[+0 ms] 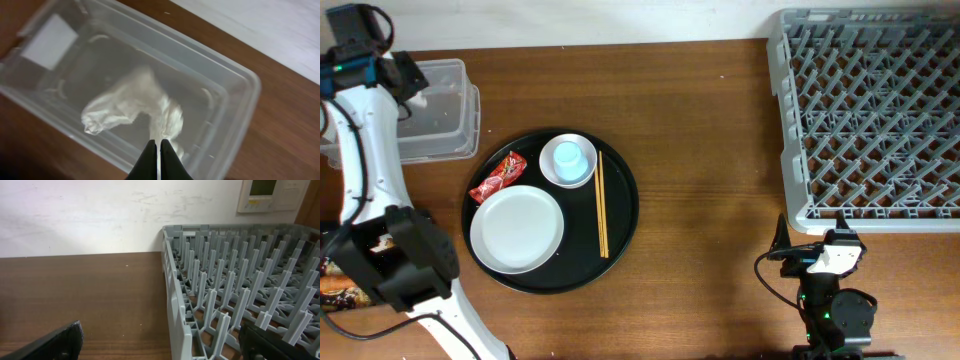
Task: Sort waste into correct bins and load items into the dishwasher rack
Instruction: 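Carry the tissue left and drop it into the clear bin, then move the left gripper back and grasp the red wrapper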
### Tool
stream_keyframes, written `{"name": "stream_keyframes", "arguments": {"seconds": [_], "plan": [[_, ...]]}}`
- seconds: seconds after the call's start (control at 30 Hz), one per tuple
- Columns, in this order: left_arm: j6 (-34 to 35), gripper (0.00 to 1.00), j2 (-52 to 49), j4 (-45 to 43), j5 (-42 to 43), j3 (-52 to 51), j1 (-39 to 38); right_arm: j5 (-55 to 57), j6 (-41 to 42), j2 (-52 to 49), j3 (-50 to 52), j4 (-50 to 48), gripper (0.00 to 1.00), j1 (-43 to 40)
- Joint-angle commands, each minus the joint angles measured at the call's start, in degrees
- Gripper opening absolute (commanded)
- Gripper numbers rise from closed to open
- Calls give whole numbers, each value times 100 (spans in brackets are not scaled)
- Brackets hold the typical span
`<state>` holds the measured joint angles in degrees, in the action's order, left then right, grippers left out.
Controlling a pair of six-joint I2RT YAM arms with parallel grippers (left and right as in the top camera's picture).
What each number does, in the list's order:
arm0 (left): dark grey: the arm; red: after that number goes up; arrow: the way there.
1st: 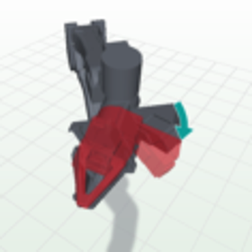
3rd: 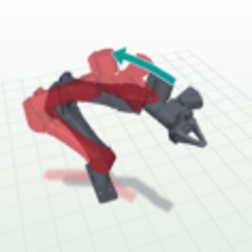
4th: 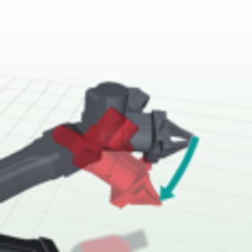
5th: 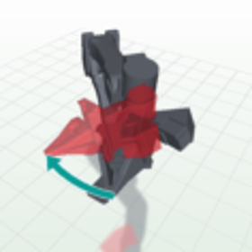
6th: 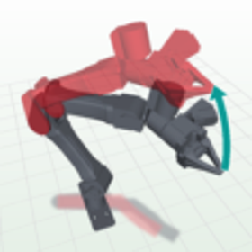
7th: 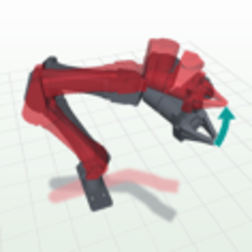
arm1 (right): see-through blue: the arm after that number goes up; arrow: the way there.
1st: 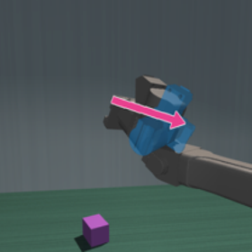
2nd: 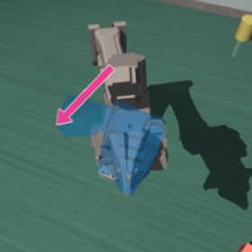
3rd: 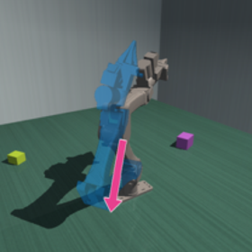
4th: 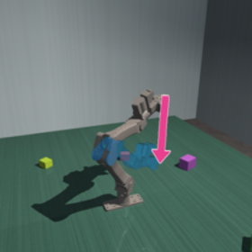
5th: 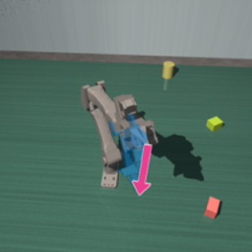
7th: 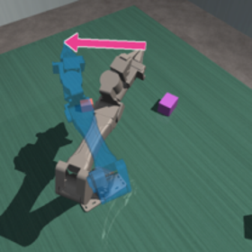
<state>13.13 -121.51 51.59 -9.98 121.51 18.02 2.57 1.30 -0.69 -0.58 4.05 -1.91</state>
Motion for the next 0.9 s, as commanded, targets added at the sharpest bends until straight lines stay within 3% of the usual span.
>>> {"name": "stream_keyframes", "arguments": {"seconds": [0.0, 0.17, 0.37, 0.53, 0.6, 0.67, 0.7, 0.77, 0.83, 0.87], "plan": [[33, 5, -271, -20, -315, 98, 216, 72, 0, 48, 26, 44, 98, -37], [33, 18, -494, 236, -310, 98, 304, 70, 0, 48, 26, 44, 98, -37], [33, 18, -208, 529, 94, 101, 297, 70, 0, 48, 26, 44, 98, -37], [31, 19, 352, 568, 1255, 101, 297, 70, 0, 48, 26, 44, 98, -37], [31, 28, 566, 695, 2033, 101, 297, 70, 0, 48, 26, 44, 98, -37], [31, 47, 708, 1003, 2999, 101, 297, 70, 0, 48, 26, 44, 98, -37], [28, 48, 723, 1174, 3353, 101, 297, 70, 0, 48, 26, 44, 98, -37], [0, 45, 719, 1534, 3720, 98, 282, 70, 0, 48, 26, 44, 98, -37], [-258, 24, 710, 1915, 3766, 94, 203, 70, 0, 48, 26, 44, 98, -37], [-590, 19, 710, 2103, 3762, 94, 118, 72, 0, 48, 26, 44, 98, -37]]}}
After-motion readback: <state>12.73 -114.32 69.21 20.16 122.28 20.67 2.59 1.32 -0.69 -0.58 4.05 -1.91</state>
